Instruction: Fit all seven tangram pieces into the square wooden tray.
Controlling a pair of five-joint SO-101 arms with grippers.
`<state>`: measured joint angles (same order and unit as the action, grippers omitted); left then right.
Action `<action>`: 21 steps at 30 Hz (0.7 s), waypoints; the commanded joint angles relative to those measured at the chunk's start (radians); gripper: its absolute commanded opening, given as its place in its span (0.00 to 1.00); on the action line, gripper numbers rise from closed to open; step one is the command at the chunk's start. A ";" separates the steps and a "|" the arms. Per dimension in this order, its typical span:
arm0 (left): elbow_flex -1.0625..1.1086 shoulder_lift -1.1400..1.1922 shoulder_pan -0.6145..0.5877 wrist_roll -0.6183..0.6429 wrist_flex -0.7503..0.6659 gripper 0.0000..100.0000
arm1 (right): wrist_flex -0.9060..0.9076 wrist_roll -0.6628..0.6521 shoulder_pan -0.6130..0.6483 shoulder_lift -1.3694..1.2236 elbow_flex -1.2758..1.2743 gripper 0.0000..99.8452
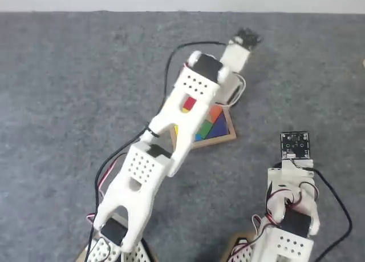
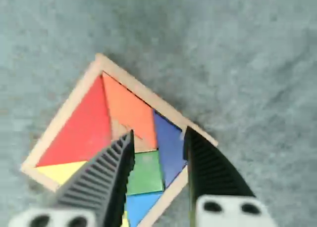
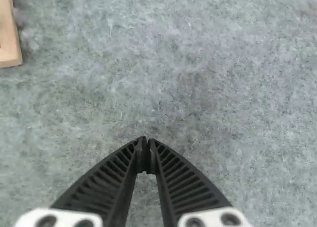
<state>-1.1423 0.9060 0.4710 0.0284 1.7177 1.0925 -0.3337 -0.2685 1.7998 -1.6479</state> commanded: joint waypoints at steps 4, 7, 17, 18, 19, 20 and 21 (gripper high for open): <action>0.223 -0.107 -0.077 -0.063 0.009 0.16 | -0.027 0.000 0.008 0.013 0.051 0.01; 0.240 -0.143 -0.101 -0.061 0.020 0.16 | -0.024 0.002 0.008 0.013 0.051 0.01; 0.522 -0.540 -0.104 -0.035 -0.003 0.11 | -0.019 0.002 0.008 0.013 0.052 0.01; 0.585 -0.588 -0.107 -0.035 -0.032 0.11 | -0.019 0.002 0.008 0.013 0.052 0.01; 0.661 -0.641 -0.115 -0.034 -0.071 0.11 | -0.019 0.002 0.008 0.013 0.052 0.01; 0.742 -0.698 -0.121 -0.032 -0.118 0.11 | -0.019 0.002 0.008 0.013 0.052 0.01; 0.831 -0.763 -0.127 -0.032 -0.169 0.11 | -0.018 0.003 0.008 0.013 0.052 0.01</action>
<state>-0.5623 0.4028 0.3728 -0.0161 1.6947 1.0925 -0.3337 -0.2685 1.7998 -1.6479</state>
